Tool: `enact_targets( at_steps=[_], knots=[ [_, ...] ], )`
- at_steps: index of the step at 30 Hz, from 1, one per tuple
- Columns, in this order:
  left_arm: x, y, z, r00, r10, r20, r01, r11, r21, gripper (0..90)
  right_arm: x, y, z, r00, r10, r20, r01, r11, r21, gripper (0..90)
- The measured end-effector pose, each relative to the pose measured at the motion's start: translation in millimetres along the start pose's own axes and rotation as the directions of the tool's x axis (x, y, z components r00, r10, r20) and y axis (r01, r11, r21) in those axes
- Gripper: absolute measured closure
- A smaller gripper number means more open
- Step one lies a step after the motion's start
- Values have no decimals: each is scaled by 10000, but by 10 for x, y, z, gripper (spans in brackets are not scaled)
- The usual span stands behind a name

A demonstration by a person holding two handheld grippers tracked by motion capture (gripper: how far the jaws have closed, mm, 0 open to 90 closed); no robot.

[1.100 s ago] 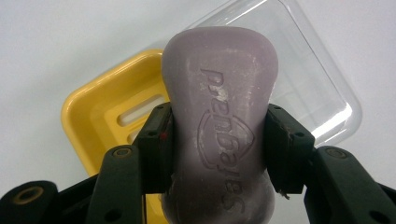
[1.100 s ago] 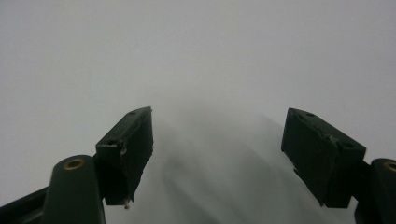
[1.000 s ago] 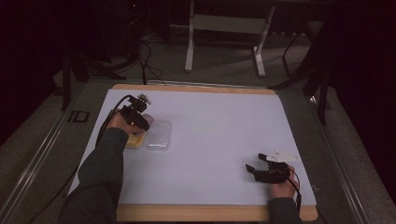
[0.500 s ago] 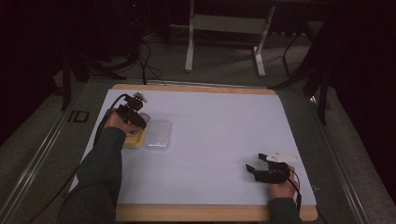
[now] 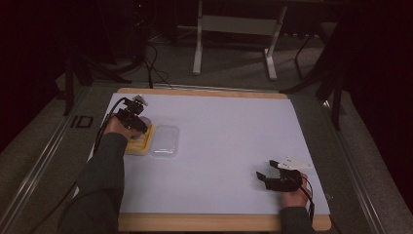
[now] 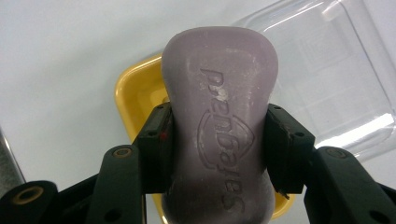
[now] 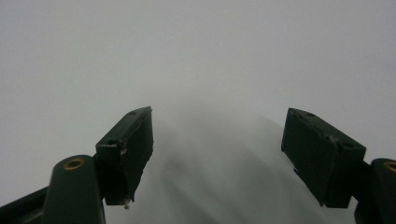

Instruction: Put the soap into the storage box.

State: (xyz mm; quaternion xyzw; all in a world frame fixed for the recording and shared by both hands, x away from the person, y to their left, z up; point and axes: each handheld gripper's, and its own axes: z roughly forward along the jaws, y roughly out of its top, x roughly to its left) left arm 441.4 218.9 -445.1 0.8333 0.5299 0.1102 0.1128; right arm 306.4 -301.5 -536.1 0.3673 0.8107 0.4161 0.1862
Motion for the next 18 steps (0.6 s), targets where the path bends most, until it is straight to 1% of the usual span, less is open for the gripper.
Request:
enact_targets(
  at_steps=[5, 10, 15, 16, 18],
  knots=[
    [11, -15, 15, 10000, 18, -18, -18, 10000, 68, 498, 2, 0, 0, 10000, -4, 9, 4, 10000, -2, 247],
    [21, -27, 44, 9999, -123, -53, 124, 9999, 92, 498, 6, -1, -1, 10000, -16, 43, 16, 10000, -8, 247],
    [26, -38, 73, 9998, -165, -110, 166, 9998, 136, 498, 7, -1, -1, 10000, -34, 56, 34, 10000, -6, 248],
    [31, -51, 106, 9997, -257, -21, 258, 9996, 146, 498, 7, 0, -1, 10000, -31, 58, 31, 10000, -5, 247],
    [32, -60, 134, 9997, -236, -83, 238, 9995, 209, 498, 7, 0, -1, 10000, -33, 52, 33, 10000, -2, 248]
  ],
)
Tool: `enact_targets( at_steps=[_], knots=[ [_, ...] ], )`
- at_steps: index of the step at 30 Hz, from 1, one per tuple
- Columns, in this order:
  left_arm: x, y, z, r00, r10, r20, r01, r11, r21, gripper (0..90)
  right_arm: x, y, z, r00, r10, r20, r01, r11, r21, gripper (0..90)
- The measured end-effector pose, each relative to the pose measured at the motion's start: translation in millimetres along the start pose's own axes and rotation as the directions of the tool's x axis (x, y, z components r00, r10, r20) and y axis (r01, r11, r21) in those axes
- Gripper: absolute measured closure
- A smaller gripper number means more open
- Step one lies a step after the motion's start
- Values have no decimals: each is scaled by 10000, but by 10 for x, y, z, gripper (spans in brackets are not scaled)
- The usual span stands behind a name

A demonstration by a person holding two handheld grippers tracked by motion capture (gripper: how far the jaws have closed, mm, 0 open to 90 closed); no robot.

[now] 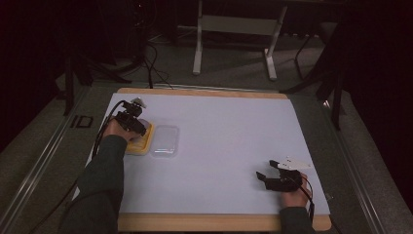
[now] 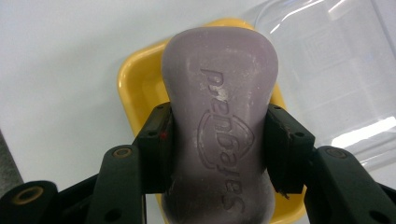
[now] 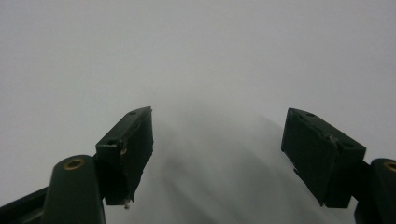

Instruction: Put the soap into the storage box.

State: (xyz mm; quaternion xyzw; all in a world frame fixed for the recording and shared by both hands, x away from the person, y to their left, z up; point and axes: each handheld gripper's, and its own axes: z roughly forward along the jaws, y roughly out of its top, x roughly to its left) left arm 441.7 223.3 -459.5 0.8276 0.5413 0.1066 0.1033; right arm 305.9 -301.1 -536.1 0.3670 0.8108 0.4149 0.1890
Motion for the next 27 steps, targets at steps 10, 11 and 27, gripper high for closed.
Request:
enact_targets(
  at_steps=[10, 11, 27],
  knots=[
    [-31, -6, 102, 9996, 38, -270, -29, 9994, 338, 498, 1, 0, 0, 10000, -5, -1, 5, 10000, -3, 247],
    [-38, -6, 113, 9996, 73, -286, -62, 9993, 380, 498, 1, 0, 0, 10000, -5, -6, 5, 10000, -4, 247],
    [-34, 1, 210, 9991, -314, -270, 326, 9984, 462, 497, 1, 0, 1, 10000, -11, -12, 11, 10000, 5, 247]
  ],
)
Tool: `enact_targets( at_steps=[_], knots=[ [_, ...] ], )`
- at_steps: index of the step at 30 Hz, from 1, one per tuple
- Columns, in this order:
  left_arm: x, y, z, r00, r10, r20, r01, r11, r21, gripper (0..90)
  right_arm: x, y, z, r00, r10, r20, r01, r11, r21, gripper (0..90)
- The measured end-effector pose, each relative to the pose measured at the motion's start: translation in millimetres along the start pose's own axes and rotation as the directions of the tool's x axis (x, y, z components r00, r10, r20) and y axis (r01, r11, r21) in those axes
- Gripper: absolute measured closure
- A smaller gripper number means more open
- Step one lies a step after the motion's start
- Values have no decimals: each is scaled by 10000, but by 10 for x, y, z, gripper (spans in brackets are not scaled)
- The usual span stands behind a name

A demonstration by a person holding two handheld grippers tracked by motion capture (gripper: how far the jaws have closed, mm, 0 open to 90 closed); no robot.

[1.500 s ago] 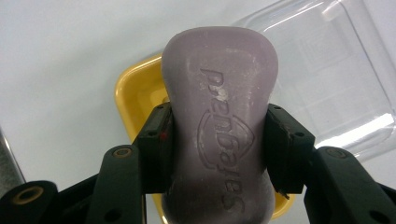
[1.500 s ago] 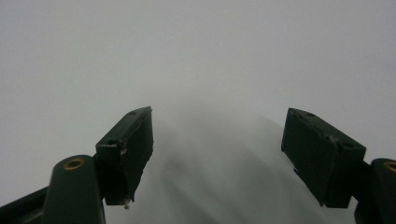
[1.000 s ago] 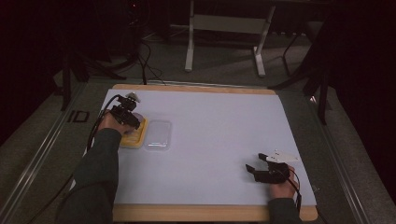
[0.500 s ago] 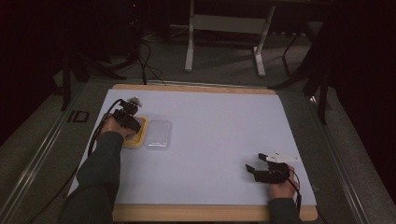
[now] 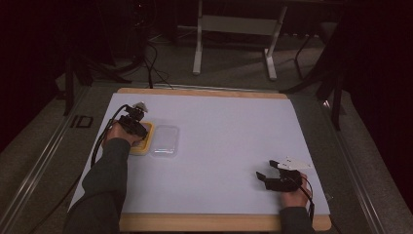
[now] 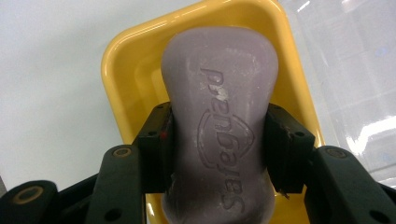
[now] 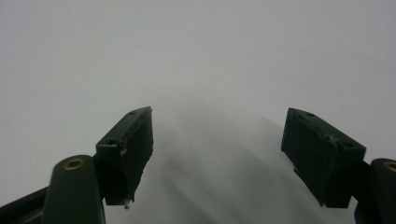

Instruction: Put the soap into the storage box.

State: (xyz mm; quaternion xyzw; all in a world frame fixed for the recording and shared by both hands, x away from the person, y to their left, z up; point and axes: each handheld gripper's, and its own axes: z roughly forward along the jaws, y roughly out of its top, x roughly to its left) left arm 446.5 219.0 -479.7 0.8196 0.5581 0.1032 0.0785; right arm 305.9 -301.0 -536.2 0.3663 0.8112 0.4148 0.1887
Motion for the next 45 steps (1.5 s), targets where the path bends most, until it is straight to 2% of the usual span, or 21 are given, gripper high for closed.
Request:
enact_targets(
  at_steps=[9, 15, 24, 30, 34, 42, 45],
  knots=[
    [10, 0, 50, 9998, -207, 25, 207, 9997, 144, 497, 0, 0, 0, 10000, 1, -3, -1, 10000, -10, 247],
    [33, -48, 98, 9986, -483, 223, 481, 9988, 75, 496, 1, 0, 0, 10000, -12, 6, 12, 10000, -2, 247],
    [37, -46, 110, 9982, -556, 204, 552, 9983, 191, 475, 1, 0, 0, 10000, 0, 1, 0, 10000, -11, 247],
    [7, -44, 112, 9994, -337, 117, 334, 9990, 289, 411, 0, 0, 0, 10000, 3, -1, -3, 10000, -8, 248],
    [-7, -43, 100, 9998, -218, -35, 219, 9995, 210, 379, 1, 0, 0, 10000, -1, 6, 1, 10000, -8, 248],
    [-10, -56, 39, 9999, -160, -12, 160, 9999, 17, 331, 2, -1, 0, 10000, -34, 14, 34, 10000, -11, 248],
    [-17, -58, -4, 9998, -46, -189, 44, 9999, -113, 312, 2, -1, -1, 10000, -34, 16, 34, 10000, -15, 248]
  ],
)
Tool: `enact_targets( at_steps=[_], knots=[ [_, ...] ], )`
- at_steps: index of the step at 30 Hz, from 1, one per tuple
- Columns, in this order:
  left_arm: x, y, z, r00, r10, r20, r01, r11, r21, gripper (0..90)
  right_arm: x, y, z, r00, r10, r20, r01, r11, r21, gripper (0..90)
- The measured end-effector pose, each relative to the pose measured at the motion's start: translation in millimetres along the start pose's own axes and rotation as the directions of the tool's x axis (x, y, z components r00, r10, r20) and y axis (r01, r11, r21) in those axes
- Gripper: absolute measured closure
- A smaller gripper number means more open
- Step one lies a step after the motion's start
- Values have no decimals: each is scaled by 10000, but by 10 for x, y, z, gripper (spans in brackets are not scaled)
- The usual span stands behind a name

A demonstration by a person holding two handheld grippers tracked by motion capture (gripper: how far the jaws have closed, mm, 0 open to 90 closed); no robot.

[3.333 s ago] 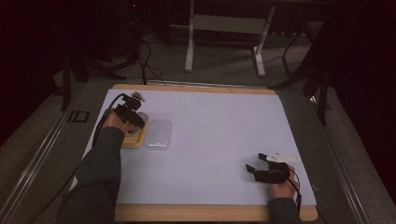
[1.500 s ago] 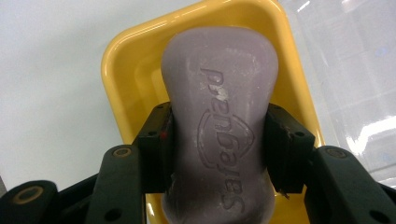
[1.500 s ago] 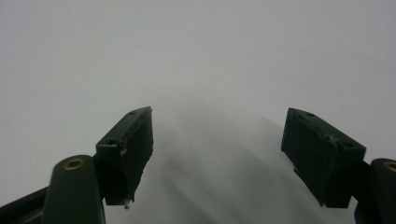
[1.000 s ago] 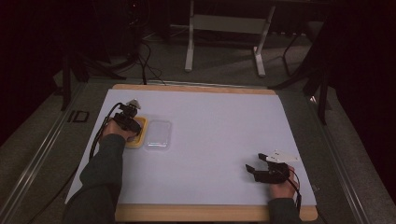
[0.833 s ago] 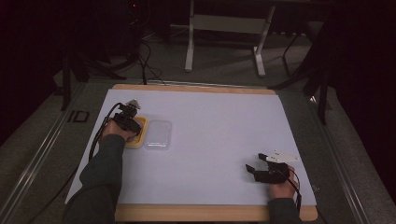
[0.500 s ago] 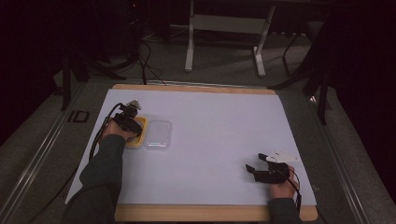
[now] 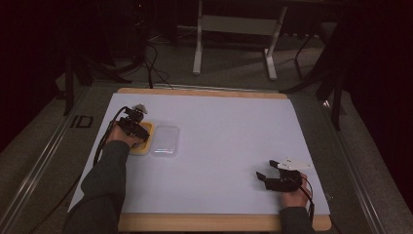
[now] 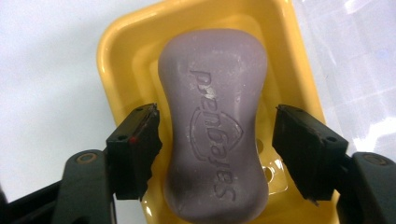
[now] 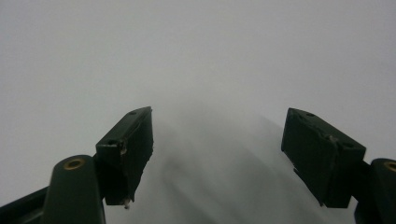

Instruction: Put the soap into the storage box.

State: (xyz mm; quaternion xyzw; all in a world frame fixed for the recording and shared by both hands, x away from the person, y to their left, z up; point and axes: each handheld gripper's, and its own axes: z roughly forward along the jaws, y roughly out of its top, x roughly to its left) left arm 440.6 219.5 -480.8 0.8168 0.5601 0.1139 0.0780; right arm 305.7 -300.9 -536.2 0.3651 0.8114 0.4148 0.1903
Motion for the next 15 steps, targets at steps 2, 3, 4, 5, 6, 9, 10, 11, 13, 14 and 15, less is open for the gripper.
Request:
enact_targets(
  at_steps=[2, 3, 4, 5, 6, 9, 10, 11, 13, 14, 15],
  knots=[
    [6, -7, -39, 10000, -26, -41, 25, 9998, -184, 312, 0, 0, 0, 10000, -3, 2, 3, 10000, -2, 248],
    [14, -11, -55, 10000, -50, -39, 49, 9997, -250, 312, 0, 0, 0, 10000, -6, 1, 6, 10000, 0, 248],
    [27, -19, -82, 10000, -82, 4, 82, 9993, -357, 314, 0, 0, 0, 10000, -1, 1, 1, 10000, 1, 248],
    [37, -25, -101, 9999, -98, 30, 100, 9989, -450, 315, 0, 0, 0, 10000, 2, -4, -2, 10000, 1, 248],
    [44, -35, -121, 9999, -117, 39, 119, 9983, -571, 315, 0, 0, 0, 10000, 2, -4, -2, 10000, 2, 248],
    [55, -67, -185, 9999, -42, 137, 55, 9954, -957, 316, 0, 0, 1, 10000, -7, 0, 7, 10000, 3, 248],
    [50, -79, -209, 9999, 66, 129, -52, 9941, -1080, 317, 0, 0, 1, 10000, -6, 0, 6, 10000, 5, 248],
    [39, -91, -233, 9997, 200, 102, -186, 9924, -1217, 320, 0, 0, 1, 10000, -8, 0, 8, 10000, 4, 248],
    [11, -120, -286, 9989, 459, 130, -434, 9874, -1519, 323, 0, 0, 1, 10000, -9, -1, 9, 10000, 5, 248],
    [-11, -133, -314, 9978, 633, 202, -590, 9839, -1690, 330, 0, 0, 1, 10000, -7, -3, 7, 10000, 8, 248],
    [-34, -146, -345, 9959, 876, 214, -821, 9792, -1853, 334, 0, 1, 2, 10000, 4, -10, -4, 10000, 14, 247]
  ],
)
